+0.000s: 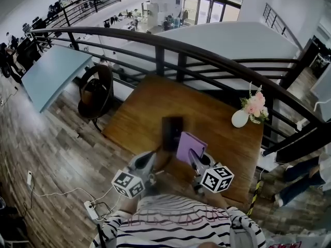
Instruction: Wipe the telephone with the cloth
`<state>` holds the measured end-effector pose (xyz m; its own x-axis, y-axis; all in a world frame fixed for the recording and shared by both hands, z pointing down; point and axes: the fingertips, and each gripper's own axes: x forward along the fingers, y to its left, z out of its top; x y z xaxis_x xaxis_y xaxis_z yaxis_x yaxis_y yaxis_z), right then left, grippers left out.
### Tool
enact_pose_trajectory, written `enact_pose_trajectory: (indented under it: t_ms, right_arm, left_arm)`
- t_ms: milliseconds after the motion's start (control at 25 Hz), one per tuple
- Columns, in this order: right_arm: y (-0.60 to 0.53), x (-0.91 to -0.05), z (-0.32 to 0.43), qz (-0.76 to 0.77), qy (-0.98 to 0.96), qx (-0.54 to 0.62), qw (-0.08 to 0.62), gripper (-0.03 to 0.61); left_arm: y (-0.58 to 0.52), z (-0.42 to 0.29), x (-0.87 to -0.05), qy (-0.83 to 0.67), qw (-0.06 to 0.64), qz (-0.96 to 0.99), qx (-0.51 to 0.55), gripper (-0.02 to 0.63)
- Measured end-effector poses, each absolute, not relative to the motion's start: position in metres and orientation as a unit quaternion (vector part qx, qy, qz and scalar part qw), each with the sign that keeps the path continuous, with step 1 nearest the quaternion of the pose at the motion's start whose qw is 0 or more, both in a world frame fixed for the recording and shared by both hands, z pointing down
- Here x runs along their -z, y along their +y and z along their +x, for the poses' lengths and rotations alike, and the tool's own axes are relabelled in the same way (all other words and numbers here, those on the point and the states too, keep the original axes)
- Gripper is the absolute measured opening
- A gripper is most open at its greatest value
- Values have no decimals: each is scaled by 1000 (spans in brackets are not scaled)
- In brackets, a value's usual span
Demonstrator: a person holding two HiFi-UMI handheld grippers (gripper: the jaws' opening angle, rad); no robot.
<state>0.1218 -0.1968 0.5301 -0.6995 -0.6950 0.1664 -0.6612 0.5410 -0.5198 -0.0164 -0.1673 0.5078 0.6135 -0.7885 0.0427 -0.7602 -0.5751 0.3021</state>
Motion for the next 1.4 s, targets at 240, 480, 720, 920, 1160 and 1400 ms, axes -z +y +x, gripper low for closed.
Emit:
enact_pose_trajectory:
  t_ms: [240, 480, 720, 920, 1160, 1400]
  right_arm:
    - [-181, -527, 115, -372, 883, 285, 30, 37]
    - [-166, -524, 115, -365, 887, 281, 30, 35]
    - [-156, -524, 115, -362, 888, 282, 34, 35]
    - [-152, -526, 117, -362, 884, 295, 43, 35]
    - [-151, -528, 124, -364, 875, 312, 64, 35]
    - [-156, -529, 124, -362, 875, 315, 61, 35]
  left_arm:
    - [-154, -20, -507, -446, 144, 882, 55, 0]
    - [-138, -20, -507, -454, 143, 878, 59, 0]
    - [-125, -23, -507, -461, 142, 874, 61, 0]
    - [-119, -23, -506, -464, 141, 872, 59, 0]
    - [-114, -19, -507, -467, 140, 871, 56, 0]
    - [-119, -18, -508, -466, 142, 871, 55, 0]
